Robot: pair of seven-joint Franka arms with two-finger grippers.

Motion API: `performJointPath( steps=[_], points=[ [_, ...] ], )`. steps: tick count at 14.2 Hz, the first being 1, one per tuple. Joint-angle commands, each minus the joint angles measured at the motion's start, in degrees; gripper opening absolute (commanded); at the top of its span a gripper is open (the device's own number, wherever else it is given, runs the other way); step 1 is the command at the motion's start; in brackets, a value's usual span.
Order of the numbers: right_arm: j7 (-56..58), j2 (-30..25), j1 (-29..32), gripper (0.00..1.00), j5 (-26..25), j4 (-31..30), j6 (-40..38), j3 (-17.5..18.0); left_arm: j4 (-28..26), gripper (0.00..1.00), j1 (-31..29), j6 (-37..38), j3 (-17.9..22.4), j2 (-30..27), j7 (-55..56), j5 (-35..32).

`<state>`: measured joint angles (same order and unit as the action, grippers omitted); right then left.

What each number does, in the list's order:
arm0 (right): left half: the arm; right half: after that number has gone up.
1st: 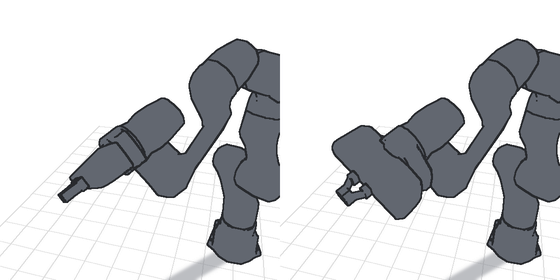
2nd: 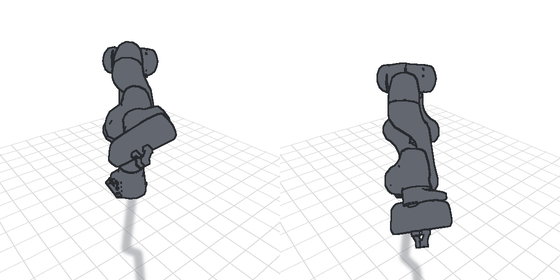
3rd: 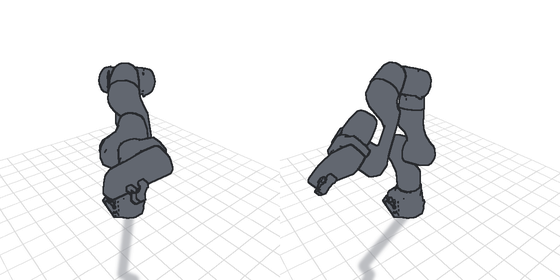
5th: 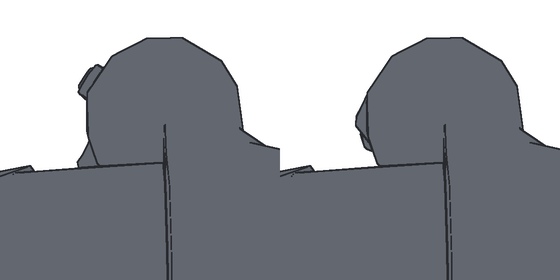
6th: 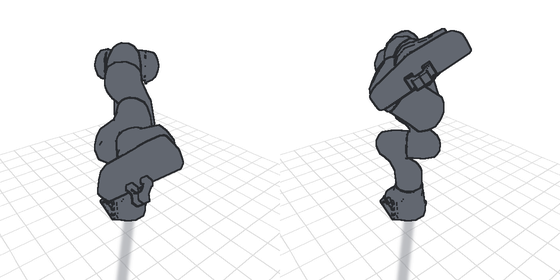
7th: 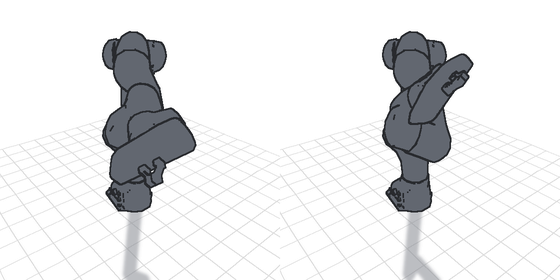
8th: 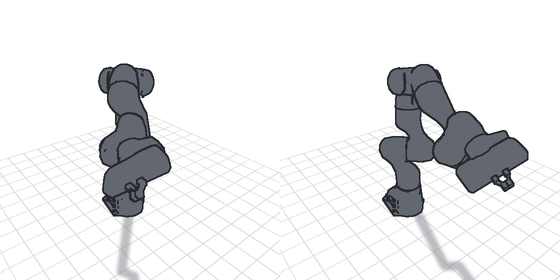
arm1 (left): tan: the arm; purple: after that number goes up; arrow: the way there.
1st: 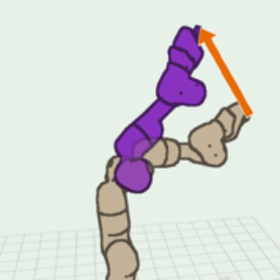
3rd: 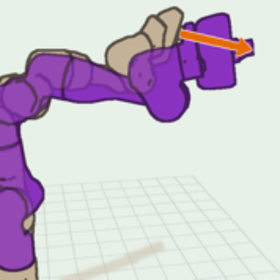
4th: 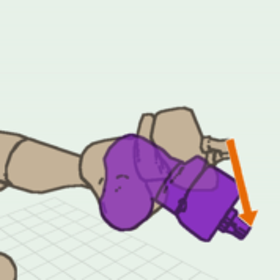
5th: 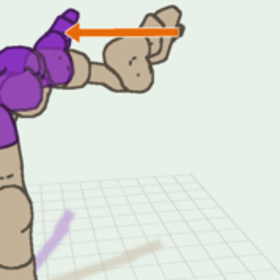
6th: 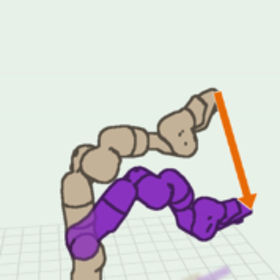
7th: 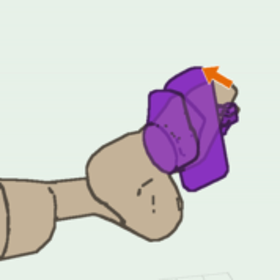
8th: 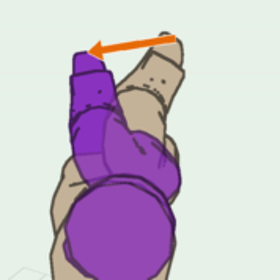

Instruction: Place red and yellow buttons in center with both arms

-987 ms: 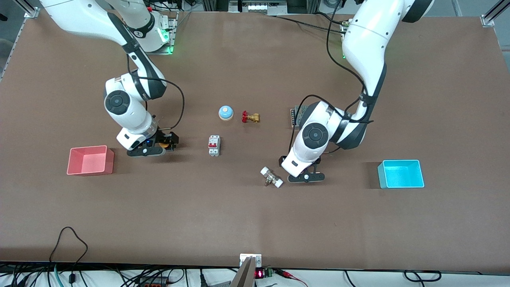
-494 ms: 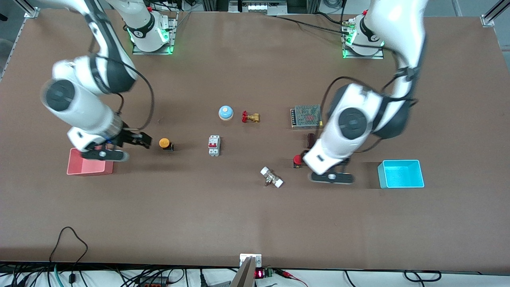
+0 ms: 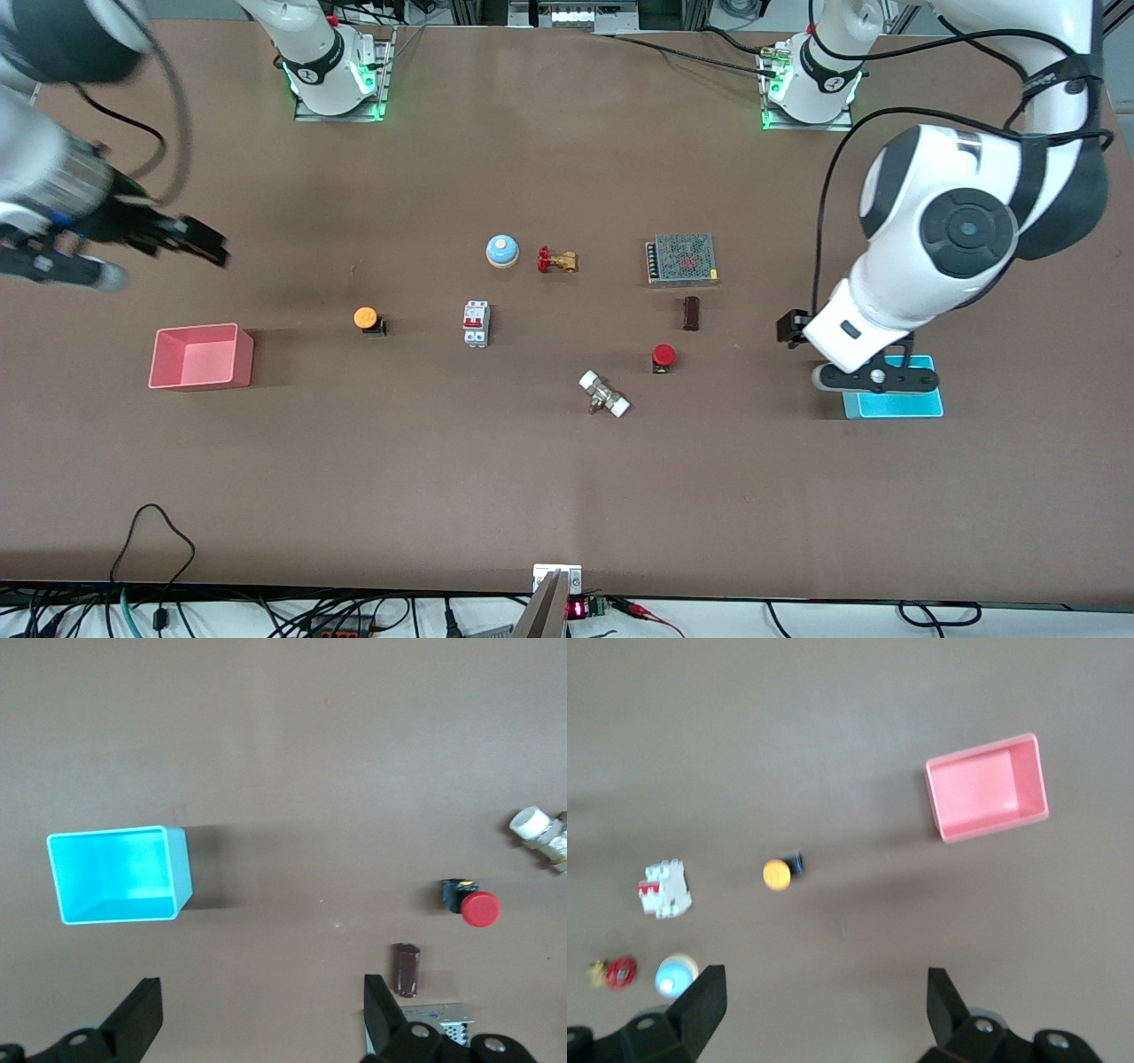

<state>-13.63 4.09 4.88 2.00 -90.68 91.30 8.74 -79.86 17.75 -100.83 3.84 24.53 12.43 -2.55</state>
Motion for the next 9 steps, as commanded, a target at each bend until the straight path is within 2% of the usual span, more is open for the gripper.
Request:
performJointPath(
  steps=[1,3,5,7,9],
  points=[
    [2.0,-1.9,0.0,1.0,1.8,2.1,-5.6,-1.6,1.3,1.0,-2.8,0.5,-0.4,-0.1,-6.1,-1.0],
    [2.5,-3.3,-0.1,1.0,1.1,0.6,-5.7,-2.3,6.6,1.0,-5.3,0.7,-0.2,0.5,-7.1,-1.2],
    [2.5,-3.7,-1.1,1.0,0.2,-1.2,-3.7,-2.3,7.3,1.0,-7.1,1.4,-0.3,-0.7,-7.9,-0.7],
    [2.6,-4.3,-1.1,1.0,-0.1,-3.4,-0.9,-1.9,4.4,1.0,-7.2,5.0,-0.4,-5.0,-7.9,-1.1],
    [2.6,-4.2,-1.3,1.0,-0.1,-3.2,-0.9,-1.7,-2.4,1.0,-7.9,3.8,-0.4,-9.4,-8.0,-1.4]
  ],
)
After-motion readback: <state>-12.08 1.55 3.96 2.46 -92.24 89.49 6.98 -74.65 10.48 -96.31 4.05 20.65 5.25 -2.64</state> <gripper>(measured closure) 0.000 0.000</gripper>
